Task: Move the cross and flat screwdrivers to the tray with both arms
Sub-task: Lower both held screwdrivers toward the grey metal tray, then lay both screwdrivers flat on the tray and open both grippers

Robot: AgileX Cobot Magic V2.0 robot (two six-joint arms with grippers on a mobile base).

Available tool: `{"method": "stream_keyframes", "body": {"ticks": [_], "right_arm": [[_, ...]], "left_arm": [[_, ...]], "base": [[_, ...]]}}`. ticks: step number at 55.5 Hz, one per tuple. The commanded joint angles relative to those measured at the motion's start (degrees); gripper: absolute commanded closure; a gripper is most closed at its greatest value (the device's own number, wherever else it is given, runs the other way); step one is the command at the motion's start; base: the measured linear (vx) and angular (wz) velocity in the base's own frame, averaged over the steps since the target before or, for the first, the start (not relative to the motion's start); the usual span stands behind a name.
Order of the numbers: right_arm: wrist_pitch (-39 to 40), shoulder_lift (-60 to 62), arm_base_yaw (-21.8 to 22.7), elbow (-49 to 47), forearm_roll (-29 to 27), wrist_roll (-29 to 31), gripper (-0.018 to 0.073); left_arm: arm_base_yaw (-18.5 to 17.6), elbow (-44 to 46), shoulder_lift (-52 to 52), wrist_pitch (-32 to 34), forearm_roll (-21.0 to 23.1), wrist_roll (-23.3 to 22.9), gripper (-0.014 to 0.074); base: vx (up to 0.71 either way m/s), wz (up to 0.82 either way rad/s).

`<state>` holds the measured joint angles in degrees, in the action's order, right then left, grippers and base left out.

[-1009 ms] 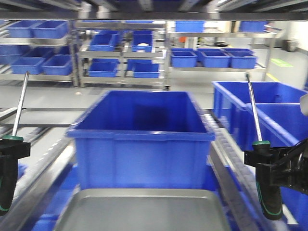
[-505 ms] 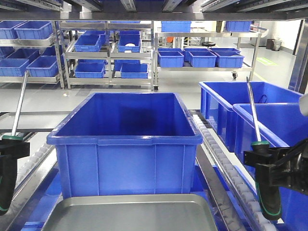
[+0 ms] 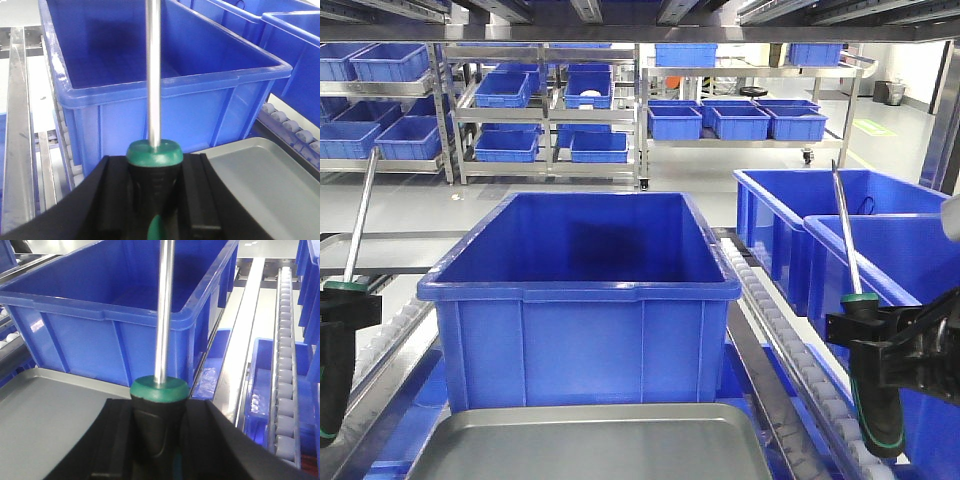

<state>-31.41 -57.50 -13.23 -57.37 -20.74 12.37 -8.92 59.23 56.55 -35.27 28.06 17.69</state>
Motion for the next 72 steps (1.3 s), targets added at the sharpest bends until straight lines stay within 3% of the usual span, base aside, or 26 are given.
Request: {"method": "stream_keyframes", "body": {"ticks": [1,11,15,22,28,36,51,62,72], "right_arm": [[4.74,0.93,0.14,-1.75,-0.85,0.2,0.0567],[6.02,0.77,0.14,-1.75,-1.4,0.01,0.0567],[6.22,0.09,0.14,-1.75,-4.63,0.06,0.0567],[5.64,-3.11,-2.0,-1.75,-10.32,4.2,0.0567],[7.58,-7.6,-7.91,-1.75,-13.16,10.3,0.0567],[13.06,-13.92,-13.07,-1.75,-13.9,10.74,0.0565],[10.17,-21.88,-14.67,-1.75,-18.9,10.11,0.0499],[6.88,-24.4,-14.67,-1.75,-18.91,10.28,0.0316],[6.98,-24.86,-14.67,-1.75,-19.03,10.28,0.0111]], "left_arm": [[-0.25,1.67,-0.87,4.58,1.85,-0.56,0.0594],[-0.25,1.67,-0.46,4.81,2.88,0.2,0.0594],[-0.31,1.67,0.52,4.58,3.49,0.71,0.0594],[-1.17,1.67,3.56,4.36,9.37,1.6,0.0592],[-2.75,1.76,7.56,3.94,14.43,5.69,0.0592],[-5.13,1.74,12.64,1.63,22.36,8.94,0.0588],[-5.98,1.74,20.71,-7.17,22.63,10.11,0.0519],[-5.98,1.74,23.89,-12.18,20.61,10.17,0.0354],[-5.98,1.74,24.29,-11.76,16.75,10.17,0.0166]], "base": [[0.0,0.0],[0.0,0.0],[0.0,0.0],[0.0,0.0],[0.0,0.0],[0.0,0.0],[0.0,0.0],[0.0,0.0],[0.0,0.0]]}}
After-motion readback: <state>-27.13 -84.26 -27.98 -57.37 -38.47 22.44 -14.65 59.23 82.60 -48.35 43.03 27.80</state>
